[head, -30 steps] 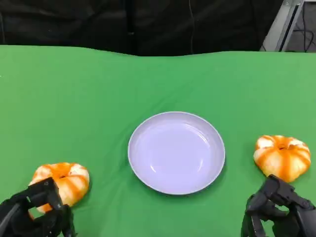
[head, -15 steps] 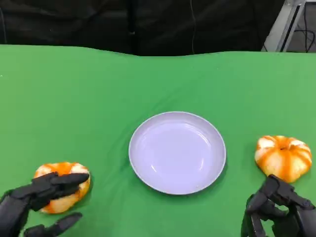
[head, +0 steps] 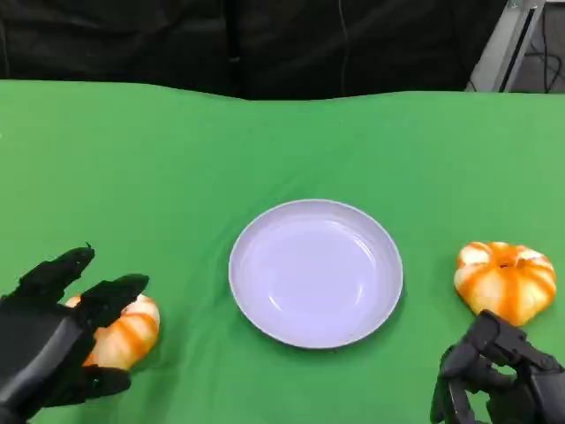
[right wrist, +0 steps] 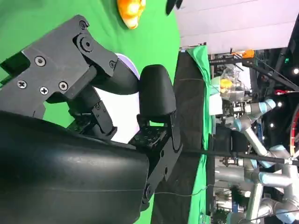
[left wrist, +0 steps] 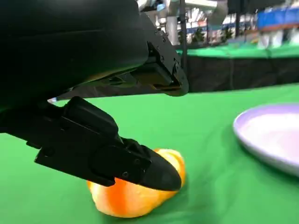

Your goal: Grasp the bread from the table and place it into the plate.

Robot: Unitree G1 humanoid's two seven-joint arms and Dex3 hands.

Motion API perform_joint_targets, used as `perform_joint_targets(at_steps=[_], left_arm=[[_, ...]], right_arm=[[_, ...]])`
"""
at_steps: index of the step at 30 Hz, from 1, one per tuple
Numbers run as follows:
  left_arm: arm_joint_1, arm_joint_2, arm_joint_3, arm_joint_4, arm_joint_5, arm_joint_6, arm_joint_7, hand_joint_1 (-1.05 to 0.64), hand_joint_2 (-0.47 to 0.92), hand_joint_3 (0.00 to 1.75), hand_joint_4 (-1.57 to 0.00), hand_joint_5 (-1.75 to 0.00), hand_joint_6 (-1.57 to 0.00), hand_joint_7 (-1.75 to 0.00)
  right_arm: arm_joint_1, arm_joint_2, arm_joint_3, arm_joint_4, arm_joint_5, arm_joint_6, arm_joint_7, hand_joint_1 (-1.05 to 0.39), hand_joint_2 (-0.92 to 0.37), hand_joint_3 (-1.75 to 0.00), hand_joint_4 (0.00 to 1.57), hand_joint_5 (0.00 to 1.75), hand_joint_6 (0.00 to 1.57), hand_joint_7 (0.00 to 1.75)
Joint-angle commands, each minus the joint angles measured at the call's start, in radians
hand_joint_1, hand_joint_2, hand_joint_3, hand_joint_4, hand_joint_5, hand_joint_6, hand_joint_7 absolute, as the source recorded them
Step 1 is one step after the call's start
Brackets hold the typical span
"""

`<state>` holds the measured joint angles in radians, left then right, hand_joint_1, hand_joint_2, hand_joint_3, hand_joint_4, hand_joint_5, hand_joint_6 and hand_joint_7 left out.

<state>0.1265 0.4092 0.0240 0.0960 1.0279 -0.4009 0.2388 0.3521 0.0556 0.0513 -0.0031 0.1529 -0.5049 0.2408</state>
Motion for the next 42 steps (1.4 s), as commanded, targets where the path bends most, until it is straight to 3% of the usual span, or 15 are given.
perform_joint_targets(at_steps=[1, 11, 25, 29, 30, 32, 33, 35, 36, 38, 39, 40, 42], left_arm=[[-0.064, 0.052, -0.069, 0.099, -0.005, 0.061, 0.005, -0.83, 0.91, 0.01, -0.30, -0.02, -0.52, 0.00], [-0.177, 0.092, -0.201, 0.313, -0.057, 0.133, 0.007, -0.80, 0.91, 0.01, -0.43, -0.04, -0.57, -0.01], [-0.209, 0.101, -0.292, 0.433, -0.139, 0.162, 0.064, -0.79, 0.92, 0.06, -0.48, -0.02, -0.60, -0.01], [-0.209, 0.105, -0.302, 0.439, -0.165, 0.157, 0.082, -0.70, 0.92, 0.08, -0.52, -0.03, -0.63, -0.02], [-0.209, 0.105, -0.303, 0.439, -0.171, 0.157, 0.085, -0.53, 0.92, 0.10, -0.61, -0.06, -0.69, -0.03], [-0.206, 0.102, -0.301, 0.426, -0.189, 0.163, 0.084, -0.38, 0.92, 0.13, -0.73, -0.09, -0.78, -0.06], [-0.205, 0.101, -0.300, 0.420, -0.197, 0.167, 0.079, -0.27, 0.92, 0.20, -0.88, -0.14, -0.91, -0.10], [-0.204, 0.102, -0.298, 0.403, -0.223, 0.179, 0.041, -0.21, 0.92, 0.24, -1.02, -0.20, -1.01, -0.13], [-0.204, 0.103, -0.298, 0.396, -0.234, 0.184, 0.026, -0.20, 0.92, 0.24, -0.86, -0.78, -0.99, -0.40], [-0.204, 0.106, -0.300, 0.383, -0.250, 0.189, 0.006, -0.19, 0.92, 0.21, -0.65, -1.38, -0.81, -0.93], [-0.203, 0.110, -0.300, 0.374, -0.261, 0.184, -0.002, -0.18, 0.92, 0.19, -0.59, -1.58, -0.70, -1.24], [-0.202, 0.113, -0.300, 0.368, -0.269, 0.181, -0.008, -0.16, 0.92, 0.18, -0.59, -1.66, -0.58, -1.49], [-0.199, 0.115, -0.297, 0.352, -0.284, 0.178, -0.017, -0.14, 0.92, 0.18, -0.58, -1.73, -0.48, -1.69]], right_arm=[[-0.001, -0.012, -0.007, 0.000, 0.003, -0.005, -0.003, -0.13, -0.48, -1.34, 0.84, 1.75, 0.75, 1.61], [0.005, -0.012, -0.002, -0.014, -0.013, 0.005, -0.016, -0.14, -0.48, -1.33, 0.84, 1.75, 0.76, 1.60], [0.003, -0.014, -0.002, -0.015, -0.012, 0.012, -0.021, -0.13, -0.47, -1.35, 0.84, 1.75, 0.77, 1.59], [0.003, -0.013, -0.001, -0.015, -0.015, 0.007, -0.021, -0.13, -0.47, -1.35, 0.85, 1.75, 0.76, 1.59], [0.003, -0.013, 0.000, -0.015, -0.015, 0.007, -0.021, -0.14, -0.47, -1.35, 0.84, 1.75, 0.76, 1.59], [0.004, -0.012, 0.001, -0.018, -0.011, 0.012, -0.020, -0.14, -0.47, -1.35, 0.84, 1.75, 0.76, 1.59], [0.005, -0.012, 0.001, -0.020, -0.009, 0.015, -0.020, -0.14, -0.47, -1.35, 0.84, 1.75, 0.76, 1.59], [0.005, -0.012, 0.001, -0.020, -0.011, 0.015, -0.021, -0.14, -0.47, -1.35, 0.84, 1.75, 0.76, 1.59], [0.005, -0.012, 0.001, -0.019, -0.013, 0.012, -0.021, -0.13, -0.47, -1.35, 0.85, 1.75, 0.76, 1.60], [0.005, -0.012, 0.000, -0.017, -0.016, 0.009, -0.023, -0.13, -0.47, -1.35, 0.85, 1.75, 0.76, 1.60], [0.004, -0.012, 0.000, -0.016, -0.013, 0.009, -0.021, -0.13, -0.47, -1.35, 0.85, 1.75, 0.76, 1.60], [0.003, -0.013, 0.000, -0.015, -0.010, 0.009, -0.019, -0.13, -0.47, -1.35, 0.85, 1.75, 0.76, 1.60], [0.005, -0.014, -0.001, -0.019, -0.005, 0.015, -0.017, -0.13, -0.47, -1.35, 0.85, 1.75, 0.76, 1.60]])
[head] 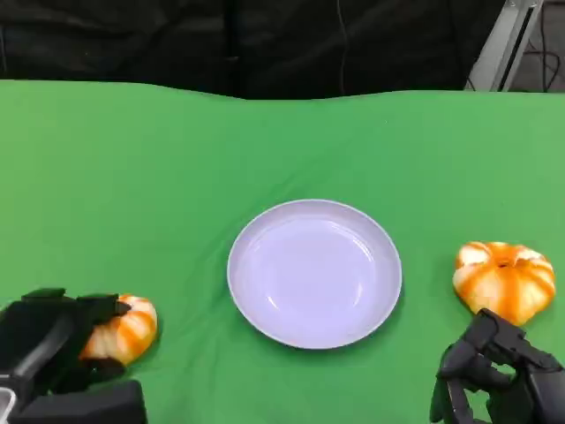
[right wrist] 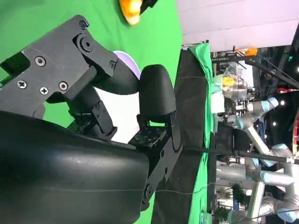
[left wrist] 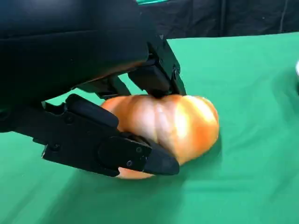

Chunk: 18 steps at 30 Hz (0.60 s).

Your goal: Grasp the bread from the table and place it into the plate.

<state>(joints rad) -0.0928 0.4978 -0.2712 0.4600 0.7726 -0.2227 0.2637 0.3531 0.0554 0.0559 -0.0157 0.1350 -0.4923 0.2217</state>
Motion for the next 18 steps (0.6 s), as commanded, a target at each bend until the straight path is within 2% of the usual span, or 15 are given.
perform_joint_targets(at_steps=[1, 18], left_arm=[[0.022, 0.027, -0.001, -0.018, -0.035, -0.001, -0.045, -0.12, 0.92, 0.19, -0.58, -1.74, -0.46, -1.72], [0.035, 0.046, 0.041, -0.133, -0.088, -0.006, -0.053, -0.07, 0.92, 0.20, -0.58, -1.75, -0.43, -1.75]], right_arm=[[0.005, -0.014, -0.005, -0.009, 0.012, 0.005, 0.002, -0.13, -0.47, -1.36, 0.85, 1.75, 0.76, 1.60], [0.005, -0.013, -0.010, -0.004, 0.022, 0.000, 0.009, -0.15, -0.47, -1.35, 0.84, 1.75, 0.76, 1.59]])
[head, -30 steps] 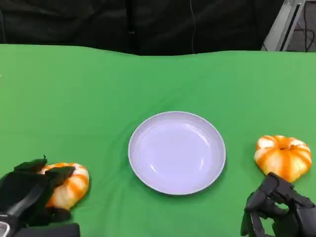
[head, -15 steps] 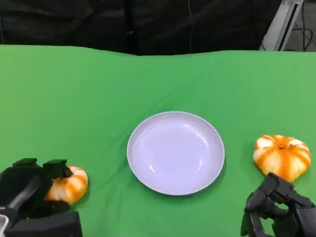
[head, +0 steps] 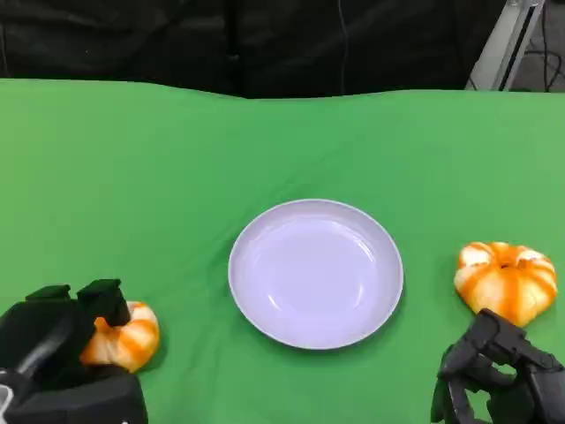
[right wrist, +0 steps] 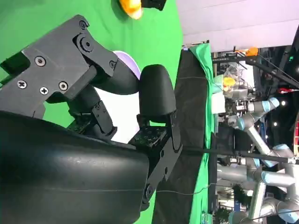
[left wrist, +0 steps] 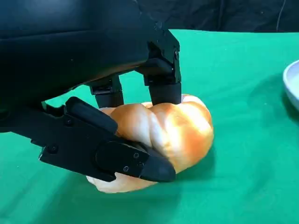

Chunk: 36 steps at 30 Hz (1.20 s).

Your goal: Grasp the bread from the table and place it into the plate.

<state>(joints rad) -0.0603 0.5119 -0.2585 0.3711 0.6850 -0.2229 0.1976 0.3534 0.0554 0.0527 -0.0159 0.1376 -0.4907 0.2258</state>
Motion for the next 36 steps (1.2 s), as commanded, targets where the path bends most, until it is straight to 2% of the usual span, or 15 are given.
perform_joint_targets(at_steps=[1, 7, 36], left_arm=[[0.002, 0.031, 0.034, -0.063, -0.002, -0.001, 0.009, -0.08, 0.92, 0.21, -0.58, -1.75, -0.44, -1.75], [0.002, 0.022, 0.058, -0.127, -0.002, -0.010, 0.013, -0.06, 0.91, 0.19, -0.58, -1.75, -0.50, -1.75], [0.003, 0.019, 0.063, -0.129, 0.001, -0.011, 0.010, -0.05, 0.92, 0.16, -0.59, -1.75, -0.50, -1.75]], right_arm=[[0.005, -0.013, -0.007, -0.005, 0.019, 0.000, 0.005, -0.14, -0.47, -1.35, 0.84, 1.75, 0.76, 1.59], [0.006, -0.013, -0.008, -0.006, 0.019, 0.002, 0.005, -0.14, -0.47, -1.34, 0.84, 1.75, 0.76, 1.58], [0.006, -0.013, -0.008, -0.006, 0.019, 0.002, 0.005, -0.14, -0.48, -1.34, 0.84, 1.75, 0.77, 1.58]])
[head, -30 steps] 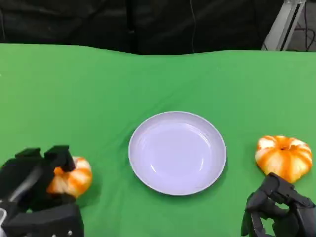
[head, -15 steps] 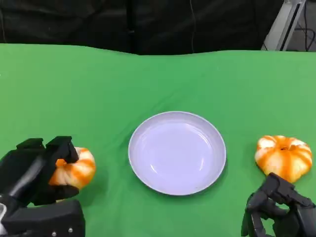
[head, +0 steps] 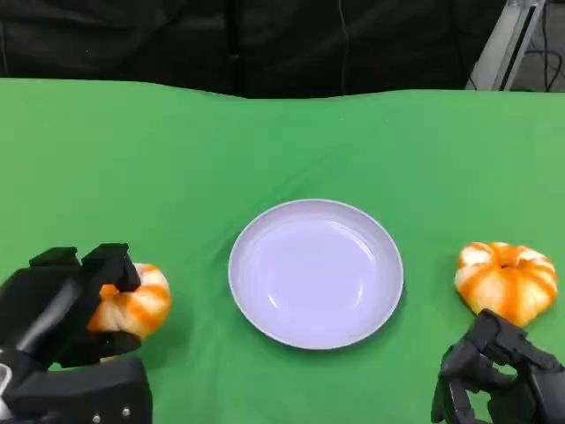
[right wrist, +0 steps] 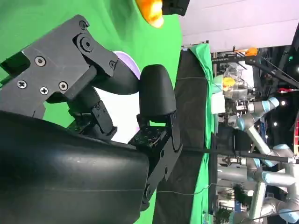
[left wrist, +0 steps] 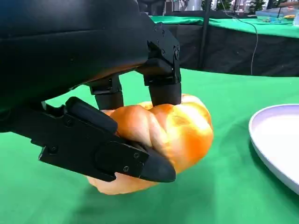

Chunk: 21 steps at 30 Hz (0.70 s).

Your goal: Grasp the bread from the table and place it into the plate.

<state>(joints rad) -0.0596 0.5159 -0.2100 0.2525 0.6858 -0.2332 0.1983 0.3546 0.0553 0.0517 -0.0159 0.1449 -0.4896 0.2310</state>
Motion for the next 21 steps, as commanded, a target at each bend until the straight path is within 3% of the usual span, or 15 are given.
perform_joint_targets(at_steps=[1, 12, 13, 15, 21], left_arm=[[0.003, 0.015, 0.015, -0.010, 0.000, -0.001, 0.009, -0.05, 0.92, 0.16, -0.59, -1.75, -0.50, -1.75], [0.003, 0.015, 0.015, -0.010, 0.000, -0.001, 0.009, -0.05, 0.92, 0.16, -0.59, -1.75, -0.50, -1.75], [-0.035, -0.004, 0.007, -0.071, -0.001, -0.018, 0.004, -0.05, 0.92, 0.16, -0.59, -1.75, -0.50, -1.75], [-0.081, -0.027, -0.002, -0.151, -0.003, -0.038, -0.005, -0.08, 0.92, 0.30, -0.62, -1.75, -0.54, -1.75], [-0.086, -0.039, 0.005, -0.178, 0.001, -0.039, -0.017, -0.08, 0.91, 0.36, -0.63, -1.75, -0.55, -1.75]], right_arm=[[0.004, -0.013, -0.007, -0.006, 0.011, 0.001, 0.000, -0.14, -0.48, -1.34, 0.84, 1.75, 0.77, 1.58], [0.004, -0.013, -0.007, -0.006, 0.011, 0.001, 0.000, -0.14, -0.48, -1.34, 0.84, 1.75, 0.77, 1.58], [0.004, -0.012, -0.007, -0.005, 0.014, 0.000, 0.001, -0.14, -0.48, -1.34, 0.84, 1.75, 0.77, 1.58], [0.004, -0.011, -0.007, -0.004, 0.018, -0.001, 0.002, -0.13, -0.48, -1.34, 0.84, 1.75, 0.77, 1.58], [0.004, -0.011, -0.007, -0.004, 0.020, -0.001, 0.004, -0.13, -0.47, -1.34, 0.84, 1.75, 0.77, 1.58]])
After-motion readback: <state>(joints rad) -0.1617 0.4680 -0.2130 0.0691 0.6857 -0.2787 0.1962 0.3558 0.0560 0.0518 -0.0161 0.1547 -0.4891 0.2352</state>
